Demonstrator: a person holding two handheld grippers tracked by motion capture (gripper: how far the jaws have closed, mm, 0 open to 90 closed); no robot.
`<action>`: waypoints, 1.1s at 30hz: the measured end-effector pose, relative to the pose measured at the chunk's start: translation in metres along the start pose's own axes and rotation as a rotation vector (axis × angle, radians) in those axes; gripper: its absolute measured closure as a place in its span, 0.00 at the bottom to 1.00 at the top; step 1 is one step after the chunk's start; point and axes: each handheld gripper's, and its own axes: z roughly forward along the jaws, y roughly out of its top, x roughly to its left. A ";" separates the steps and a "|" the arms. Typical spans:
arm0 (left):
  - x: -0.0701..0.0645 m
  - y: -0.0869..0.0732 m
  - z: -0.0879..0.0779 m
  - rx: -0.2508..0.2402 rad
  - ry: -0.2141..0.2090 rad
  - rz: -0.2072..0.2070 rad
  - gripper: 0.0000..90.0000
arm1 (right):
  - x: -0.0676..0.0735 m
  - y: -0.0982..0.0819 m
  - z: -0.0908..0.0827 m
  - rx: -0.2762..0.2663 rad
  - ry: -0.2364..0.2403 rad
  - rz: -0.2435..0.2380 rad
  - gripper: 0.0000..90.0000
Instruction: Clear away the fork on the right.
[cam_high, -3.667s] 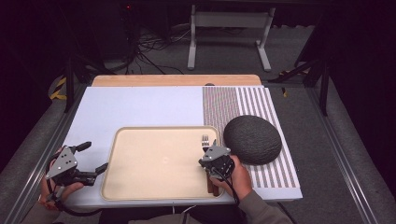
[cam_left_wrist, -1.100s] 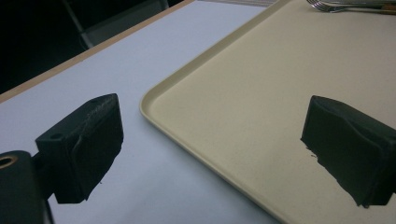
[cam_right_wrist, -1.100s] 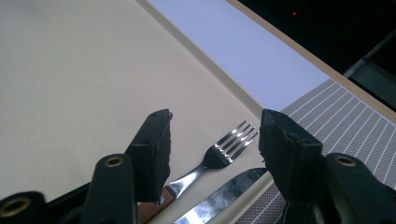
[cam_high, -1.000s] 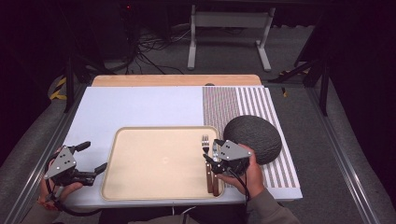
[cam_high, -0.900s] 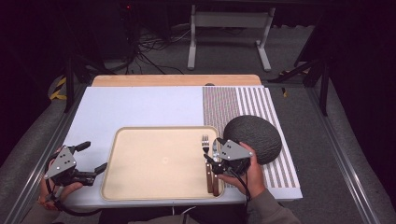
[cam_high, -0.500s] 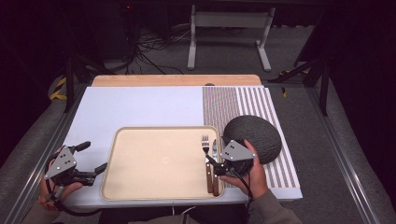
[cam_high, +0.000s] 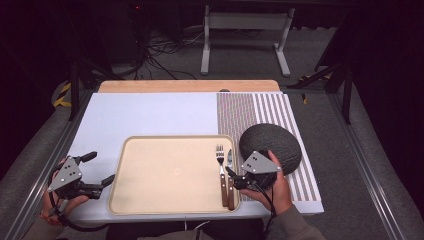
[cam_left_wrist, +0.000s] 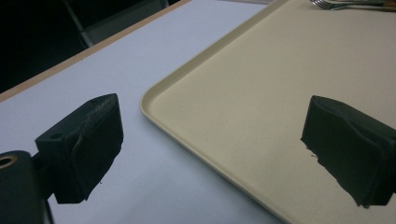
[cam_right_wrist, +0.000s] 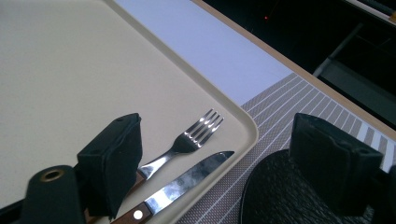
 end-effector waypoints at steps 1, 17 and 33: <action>0.000 0.000 0.000 0.000 0.000 0.000 0.07 | 0.000 -0.001 -0.001 0.003 -0.007 -0.003 0.20; -0.001 0.000 0.001 0.006 -0.004 0.000 0.07 | -0.008 -0.017 -0.018 0.028 -0.050 0.012 0.20; -0.001 0.000 0.001 0.008 -0.007 0.003 0.07 | -0.019 -0.042 -0.036 0.066 -0.111 0.055 0.20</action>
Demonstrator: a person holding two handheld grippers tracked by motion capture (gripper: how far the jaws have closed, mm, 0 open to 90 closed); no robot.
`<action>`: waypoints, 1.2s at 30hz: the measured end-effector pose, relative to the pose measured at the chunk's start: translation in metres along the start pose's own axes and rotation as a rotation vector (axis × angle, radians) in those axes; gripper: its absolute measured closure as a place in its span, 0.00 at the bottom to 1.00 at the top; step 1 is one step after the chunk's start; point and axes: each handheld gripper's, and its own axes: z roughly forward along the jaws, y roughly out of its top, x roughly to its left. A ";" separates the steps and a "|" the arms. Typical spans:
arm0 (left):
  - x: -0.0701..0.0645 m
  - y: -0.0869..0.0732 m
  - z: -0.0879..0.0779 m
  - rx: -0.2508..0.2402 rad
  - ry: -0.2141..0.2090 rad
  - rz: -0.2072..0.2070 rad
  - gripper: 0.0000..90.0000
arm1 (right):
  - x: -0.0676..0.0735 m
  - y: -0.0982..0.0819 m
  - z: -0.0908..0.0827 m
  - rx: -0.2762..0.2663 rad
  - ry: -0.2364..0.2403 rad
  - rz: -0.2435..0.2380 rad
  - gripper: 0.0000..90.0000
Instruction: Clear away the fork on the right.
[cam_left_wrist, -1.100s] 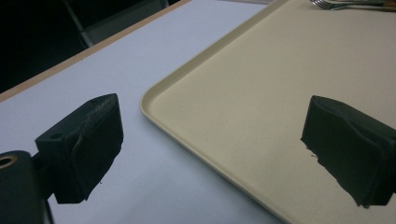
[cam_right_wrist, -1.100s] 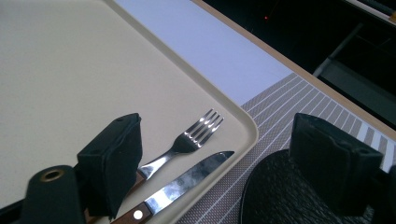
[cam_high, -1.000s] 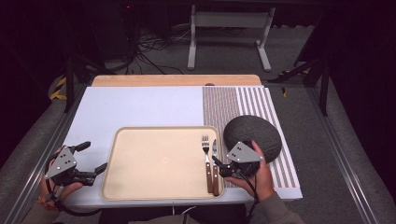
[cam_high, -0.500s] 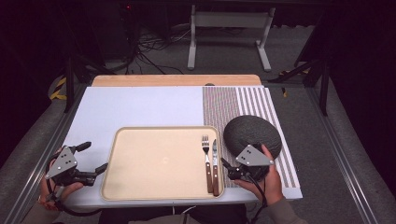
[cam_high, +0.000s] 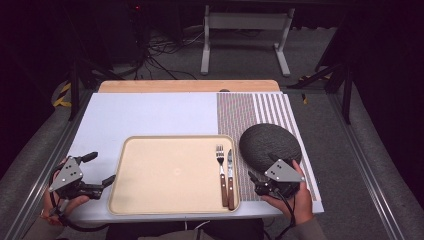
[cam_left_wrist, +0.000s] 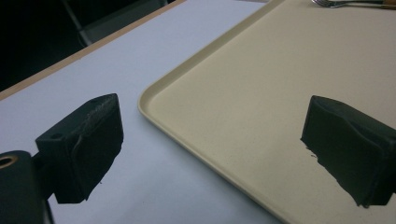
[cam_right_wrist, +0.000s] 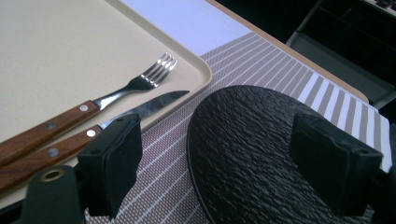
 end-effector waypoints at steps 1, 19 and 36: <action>0.000 0.000 0.000 0.000 0.000 0.000 0.07 | -0.001 -0.002 0.000 0.002 -0.003 0.000 0.20; -0.001 0.000 0.000 0.002 -0.005 0.001 0.07 | -0.025 -0.054 -0.019 0.095 -0.114 0.018 0.22; -0.001 0.000 0.002 0.004 -0.010 0.000 0.07 | -0.046 -0.078 -0.015 0.217 -0.179 -0.025 0.23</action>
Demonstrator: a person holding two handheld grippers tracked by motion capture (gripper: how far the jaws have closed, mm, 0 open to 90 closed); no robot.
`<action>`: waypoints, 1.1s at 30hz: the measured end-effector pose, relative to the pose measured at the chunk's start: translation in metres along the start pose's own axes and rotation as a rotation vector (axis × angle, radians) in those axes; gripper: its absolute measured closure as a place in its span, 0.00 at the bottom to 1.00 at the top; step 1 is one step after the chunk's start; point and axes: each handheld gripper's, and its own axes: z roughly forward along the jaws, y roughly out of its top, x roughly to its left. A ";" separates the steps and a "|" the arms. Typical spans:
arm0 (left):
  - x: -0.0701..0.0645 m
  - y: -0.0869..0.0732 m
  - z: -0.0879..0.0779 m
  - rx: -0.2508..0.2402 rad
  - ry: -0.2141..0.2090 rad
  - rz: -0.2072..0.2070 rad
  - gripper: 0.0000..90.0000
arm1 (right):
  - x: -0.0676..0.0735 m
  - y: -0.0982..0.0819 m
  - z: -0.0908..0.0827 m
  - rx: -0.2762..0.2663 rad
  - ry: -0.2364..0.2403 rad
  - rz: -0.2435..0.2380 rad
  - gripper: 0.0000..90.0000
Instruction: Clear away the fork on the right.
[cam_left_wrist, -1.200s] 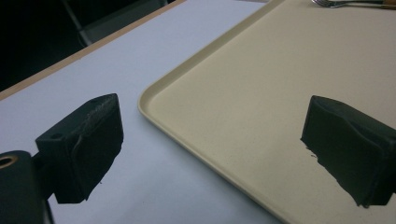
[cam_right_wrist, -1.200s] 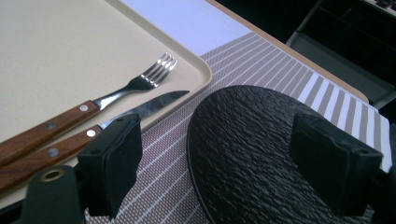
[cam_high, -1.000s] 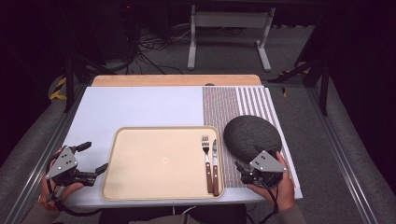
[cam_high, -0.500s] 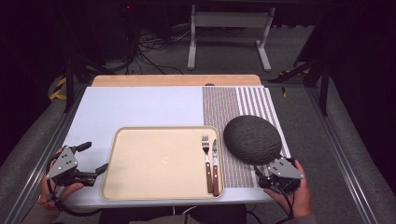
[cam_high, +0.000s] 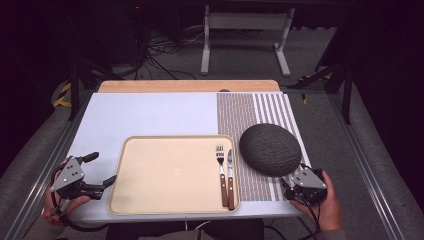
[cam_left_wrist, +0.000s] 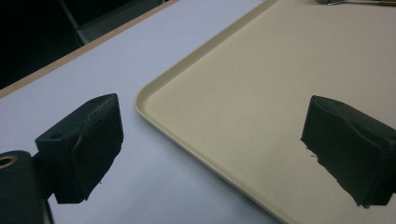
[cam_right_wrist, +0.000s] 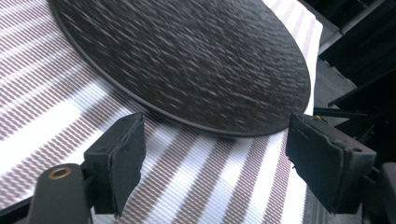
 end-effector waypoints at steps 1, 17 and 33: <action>0.000 0.000 0.000 0.002 -0.001 0.002 0.07 | -0.001 -0.001 0.001 0.002 -0.001 0.000 0.24; 0.000 0.000 0.004 0.015 0.001 0.004 0.07 | -0.009 0.006 0.017 -0.020 -0.052 -0.202 0.30; 0.001 -0.001 0.003 0.011 0.006 -0.005 0.07 | 0.008 0.022 0.032 -0.016 -0.061 -0.433 0.74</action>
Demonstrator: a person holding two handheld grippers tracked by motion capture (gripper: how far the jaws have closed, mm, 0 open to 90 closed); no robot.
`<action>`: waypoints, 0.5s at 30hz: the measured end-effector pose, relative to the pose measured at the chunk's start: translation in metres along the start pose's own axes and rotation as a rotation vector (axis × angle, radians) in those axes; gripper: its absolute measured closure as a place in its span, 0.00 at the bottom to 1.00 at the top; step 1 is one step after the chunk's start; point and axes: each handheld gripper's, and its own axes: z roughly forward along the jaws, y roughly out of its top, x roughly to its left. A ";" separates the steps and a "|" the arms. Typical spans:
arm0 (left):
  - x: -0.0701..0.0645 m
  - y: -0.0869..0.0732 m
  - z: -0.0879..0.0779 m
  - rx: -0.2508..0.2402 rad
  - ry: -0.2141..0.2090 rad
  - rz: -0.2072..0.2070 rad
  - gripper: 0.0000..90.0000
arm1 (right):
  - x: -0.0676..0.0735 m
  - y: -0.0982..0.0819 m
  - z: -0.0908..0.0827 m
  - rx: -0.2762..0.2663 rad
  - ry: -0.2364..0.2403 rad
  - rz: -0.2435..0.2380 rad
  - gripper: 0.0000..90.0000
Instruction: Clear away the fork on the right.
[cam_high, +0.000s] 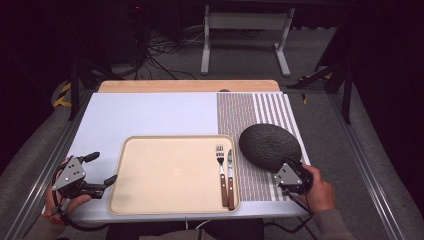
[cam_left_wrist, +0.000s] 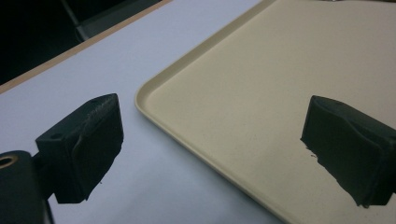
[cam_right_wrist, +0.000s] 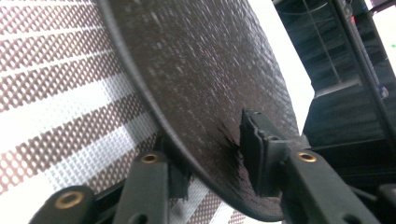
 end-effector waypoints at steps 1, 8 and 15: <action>0.000 0.000 0.000 -0.002 0.000 -0.002 0.07 | 0.001 0.002 -0.001 -0.006 -0.006 -0.006 0.76; 0.001 0.000 0.000 0.000 0.007 0.004 0.07 | 0.010 0.016 0.001 -0.002 -0.031 -0.129 0.84; 0.001 0.000 0.000 0.000 0.006 0.000 0.07 | 0.018 0.033 0.004 0.013 -0.088 -0.232 0.92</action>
